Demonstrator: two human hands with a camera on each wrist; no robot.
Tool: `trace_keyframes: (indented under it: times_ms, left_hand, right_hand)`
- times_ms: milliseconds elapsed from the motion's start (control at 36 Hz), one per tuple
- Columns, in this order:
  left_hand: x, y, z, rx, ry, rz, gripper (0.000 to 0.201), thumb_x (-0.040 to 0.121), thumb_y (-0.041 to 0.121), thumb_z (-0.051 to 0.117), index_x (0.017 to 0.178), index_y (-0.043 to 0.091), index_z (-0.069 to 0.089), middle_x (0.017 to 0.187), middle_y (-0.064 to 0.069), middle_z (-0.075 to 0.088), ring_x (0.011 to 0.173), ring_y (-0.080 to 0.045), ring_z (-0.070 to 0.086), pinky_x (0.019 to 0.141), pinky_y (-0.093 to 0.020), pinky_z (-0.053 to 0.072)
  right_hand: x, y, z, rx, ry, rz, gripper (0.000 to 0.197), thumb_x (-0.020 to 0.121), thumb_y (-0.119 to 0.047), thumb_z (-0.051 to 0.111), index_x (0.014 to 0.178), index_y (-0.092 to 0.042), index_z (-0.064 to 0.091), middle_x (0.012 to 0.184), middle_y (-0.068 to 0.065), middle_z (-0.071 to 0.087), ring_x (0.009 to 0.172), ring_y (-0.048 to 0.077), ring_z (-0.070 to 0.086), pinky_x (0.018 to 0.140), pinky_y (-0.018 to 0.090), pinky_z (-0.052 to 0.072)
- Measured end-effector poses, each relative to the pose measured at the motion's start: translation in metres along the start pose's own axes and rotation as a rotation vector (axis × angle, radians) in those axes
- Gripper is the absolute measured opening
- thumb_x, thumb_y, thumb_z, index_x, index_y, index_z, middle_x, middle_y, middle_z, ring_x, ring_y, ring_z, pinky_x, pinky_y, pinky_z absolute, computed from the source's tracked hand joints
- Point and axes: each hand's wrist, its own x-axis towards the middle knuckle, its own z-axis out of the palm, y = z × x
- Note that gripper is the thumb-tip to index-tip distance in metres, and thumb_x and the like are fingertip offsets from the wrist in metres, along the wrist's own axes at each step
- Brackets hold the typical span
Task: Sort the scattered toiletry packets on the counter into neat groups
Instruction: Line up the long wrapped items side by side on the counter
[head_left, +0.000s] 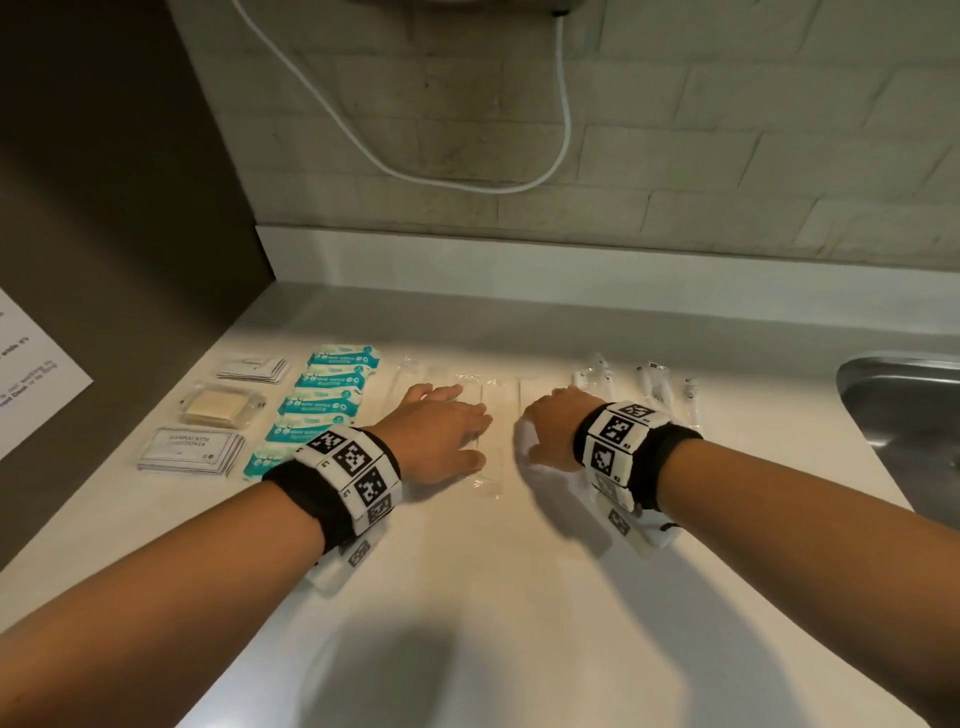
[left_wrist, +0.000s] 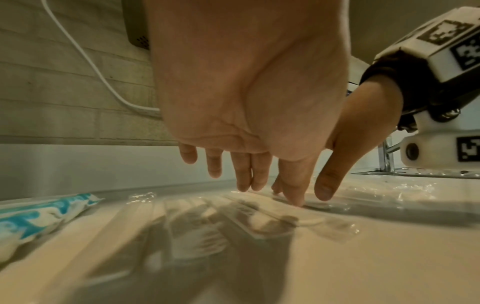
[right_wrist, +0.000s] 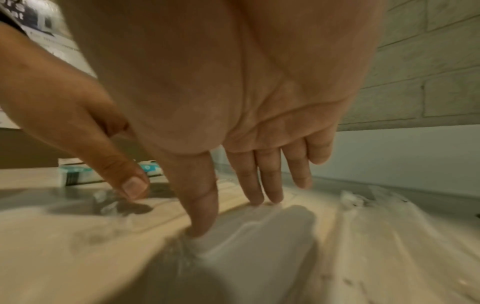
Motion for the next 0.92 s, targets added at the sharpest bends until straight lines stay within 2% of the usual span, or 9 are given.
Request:
trace_keyframes:
  times_ms: [56,194,333,556,722,778,805,861,917]
  left_hand:
    - [0.003,0.006,0.003,0.008,-0.014,0.012,0.058,0.094,0.053,0.045,0.146,0.029,0.039,0.159,0.011,0.026,0.15,-0.02,0.009,0.119,-0.043,0.002]
    - [0.005,0.011,0.005,0.049,-0.039,0.01,0.06,0.095,0.053,0.045,0.148,0.028,0.036,0.16,0.008,0.025,0.15,-0.022,0.01,0.12,-0.044,0.003]
    - [0.006,0.011,0.004,0.065,-0.042,0.015,0.058,0.094,0.053,0.046,0.147,0.028,0.039,0.159,0.008,0.027,0.15,-0.024,0.012,0.12,-0.046,0.006]
    - [0.008,0.011,0.004,0.058,-0.049,0.015,0.054,0.094,0.051,0.048,0.141,0.025,0.046,0.159,0.007,0.029,0.149,-0.025,0.015,0.119,-0.046,0.007]
    - [0.014,0.007,0.005,0.023,-0.047,-0.001,0.047,0.088,0.053,0.052,0.124,0.023,0.058,0.144,0.004,0.05,0.144,-0.025,0.027,0.115,-0.045,0.012]
    - [0.014,0.007,0.003,-0.031,-0.025,-0.004,0.042,0.088,0.051,0.054,0.12,0.025,0.059,0.143,0.005,0.051,0.145,-0.025,0.024,0.115,-0.045,0.011]
    - [0.014,0.008,0.0,-0.061,0.001,0.001,0.041,0.089,0.049,0.055,0.123,0.027,0.059,0.144,0.006,0.049,0.146,-0.024,0.024,0.115,-0.044,0.012]
    - [0.015,0.012,-0.005,-0.115,0.099,0.01,0.045,0.091,0.045,0.056,0.134,0.031,0.055,0.145,0.008,0.049,0.141,-0.022,0.032,0.113,-0.043,0.02]
    - [0.018,0.019,-0.011,-0.182,0.22,0.004,0.04,0.092,0.041,0.056,0.131,0.032,0.058,0.136,0.008,0.056,0.125,-0.018,0.047,0.104,-0.039,0.037]
  right_hand:
    - [0.0,0.0,0.006,-0.003,-0.008,-0.015,0.048,0.091,-0.046,0.051,0.129,-0.017,0.055,0.124,0.001,0.062,0.119,0.023,0.054,0.11,0.037,0.031]
    - [-0.001,-0.004,0.013,0.042,-0.007,-0.028,0.048,0.091,-0.044,0.051,0.13,-0.017,0.055,0.126,0.002,0.061,0.124,0.023,0.05,0.115,0.039,0.023]
    - [-0.005,-0.008,0.013,0.058,0.015,-0.035,0.047,0.091,-0.045,0.05,0.129,-0.017,0.055,0.124,0.003,0.061,0.119,0.024,0.052,0.108,0.036,0.032]
    - [-0.009,-0.009,0.013,0.094,0.008,-0.033,0.046,0.09,-0.044,0.051,0.126,-0.015,0.057,0.122,0.004,0.062,0.115,0.025,0.054,0.102,0.036,0.037]
    - [-0.014,-0.005,0.014,0.146,0.05,-0.028,0.046,0.09,-0.042,0.053,0.128,-0.016,0.055,0.123,0.004,0.06,0.114,0.025,0.054,0.099,0.035,0.039]
    - [-0.019,0.001,0.013,0.194,0.11,0.017,0.05,0.09,-0.041,0.052,0.134,-0.017,0.049,0.129,0.004,0.055,0.118,0.025,0.051,0.098,0.037,0.043]
    - [-0.022,0.005,0.011,0.227,0.142,0.05,0.05,0.092,-0.041,0.051,0.135,-0.017,0.047,0.131,0.004,0.053,0.12,0.025,0.05,0.098,0.038,0.044]
    - [-0.029,0.017,0.008,0.294,0.201,0.122,0.046,0.094,-0.039,0.049,0.134,-0.015,0.047,0.13,0.005,0.052,0.119,0.024,0.05,0.097,0.039,0.047]
    - [-0.035,0.033,0.005,0.338,0.231,0.188,0.041,0.094,-0.037,0.049,0.127,-0.013,0.05,0.126,0.007,0.054,0.113,0.024,0.054,0.093,0.039,0.05]
